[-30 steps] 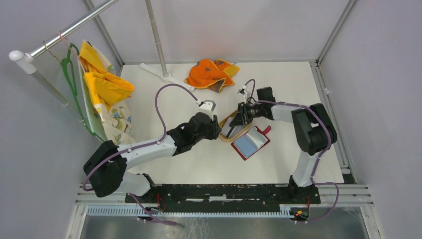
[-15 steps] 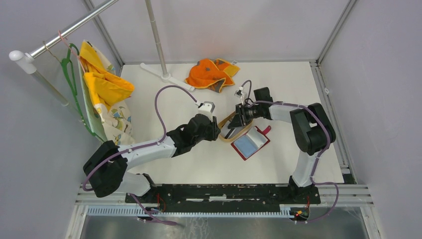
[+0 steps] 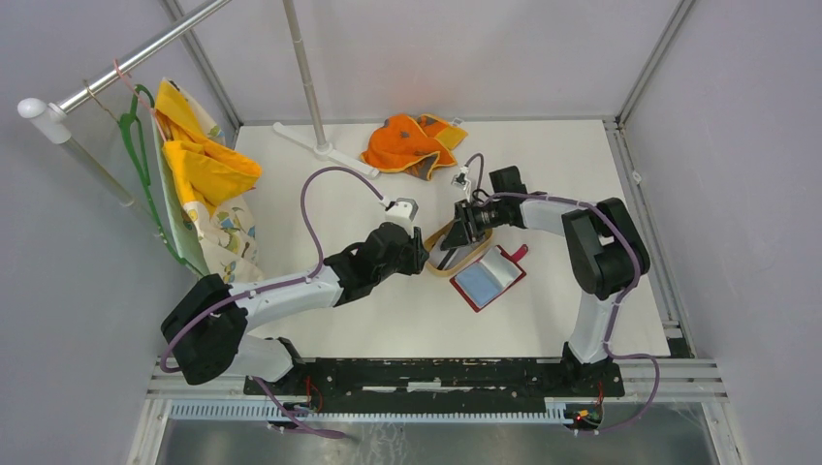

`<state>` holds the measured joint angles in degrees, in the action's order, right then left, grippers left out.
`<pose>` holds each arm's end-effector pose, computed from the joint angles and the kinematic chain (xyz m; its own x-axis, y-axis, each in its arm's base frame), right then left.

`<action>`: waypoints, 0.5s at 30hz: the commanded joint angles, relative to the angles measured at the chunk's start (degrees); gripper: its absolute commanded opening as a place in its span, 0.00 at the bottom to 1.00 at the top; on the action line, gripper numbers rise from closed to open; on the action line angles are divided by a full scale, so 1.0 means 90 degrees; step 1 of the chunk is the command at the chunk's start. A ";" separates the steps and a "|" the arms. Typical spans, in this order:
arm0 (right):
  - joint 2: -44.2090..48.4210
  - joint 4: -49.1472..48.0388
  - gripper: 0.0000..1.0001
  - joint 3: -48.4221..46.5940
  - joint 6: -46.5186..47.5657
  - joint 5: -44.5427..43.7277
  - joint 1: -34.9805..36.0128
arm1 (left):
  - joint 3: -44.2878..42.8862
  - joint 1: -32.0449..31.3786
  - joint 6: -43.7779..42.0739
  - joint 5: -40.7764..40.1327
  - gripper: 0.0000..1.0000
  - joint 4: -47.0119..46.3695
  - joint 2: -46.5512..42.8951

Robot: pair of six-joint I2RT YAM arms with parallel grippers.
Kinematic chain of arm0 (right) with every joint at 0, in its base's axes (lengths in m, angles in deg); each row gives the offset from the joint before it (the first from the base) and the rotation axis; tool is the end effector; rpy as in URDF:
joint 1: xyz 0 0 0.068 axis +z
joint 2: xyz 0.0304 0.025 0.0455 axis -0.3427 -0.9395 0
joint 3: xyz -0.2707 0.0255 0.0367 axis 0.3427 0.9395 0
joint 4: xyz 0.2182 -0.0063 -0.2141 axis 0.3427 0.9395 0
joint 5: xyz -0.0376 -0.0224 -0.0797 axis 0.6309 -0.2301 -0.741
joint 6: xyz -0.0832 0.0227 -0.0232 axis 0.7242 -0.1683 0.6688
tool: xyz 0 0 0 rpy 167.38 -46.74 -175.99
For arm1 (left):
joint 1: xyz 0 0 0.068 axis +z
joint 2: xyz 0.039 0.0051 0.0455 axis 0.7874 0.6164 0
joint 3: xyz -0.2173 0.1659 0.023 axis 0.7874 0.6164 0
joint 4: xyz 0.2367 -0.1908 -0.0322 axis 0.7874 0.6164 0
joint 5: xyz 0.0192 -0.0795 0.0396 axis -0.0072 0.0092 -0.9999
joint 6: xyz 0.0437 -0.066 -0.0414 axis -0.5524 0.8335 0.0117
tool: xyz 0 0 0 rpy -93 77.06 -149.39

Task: Put the credit cards into the card holder
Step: Pick up the credit card from the storage box.

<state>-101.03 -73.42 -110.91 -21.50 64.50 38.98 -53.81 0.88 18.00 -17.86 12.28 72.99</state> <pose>0.3690 0.1990 0.0959 -0.8250 -0.2342 -0.5144 -0.5652 0.3431 0.7502 0.2417 -0.2701 0.1650 -0.6123 -0.0366 -0.7898 0.3727 0.8676 -0.3292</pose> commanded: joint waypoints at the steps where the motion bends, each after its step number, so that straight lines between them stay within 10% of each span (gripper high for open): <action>1: -0.0147 0.0419 0.40 -0.0401 0.0495 0.0059 0.0276 | 0.0025 0.0020 0.0114 -0.0051 0.36 -0.0309 -0.0218; 8: -0.0331 0.1089 0.45 -0.0696 0.1030 -0.0580 0.0521 | -0.0001 0.0019 0.0124 -0.0015 0.36 -0.0309 -0.0204; 15: -0.0108 0.1278 0.12 -0.0814 0.1063 -0.0867 0.0418 | 0.0038 0.0021 0.0124 -0.0026 0.36 -0.0291 -0.0262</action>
<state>-103.81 -63.06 -115.69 -13.32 57.81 43.50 -53.70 0.88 18.00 -17.84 12.26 72.97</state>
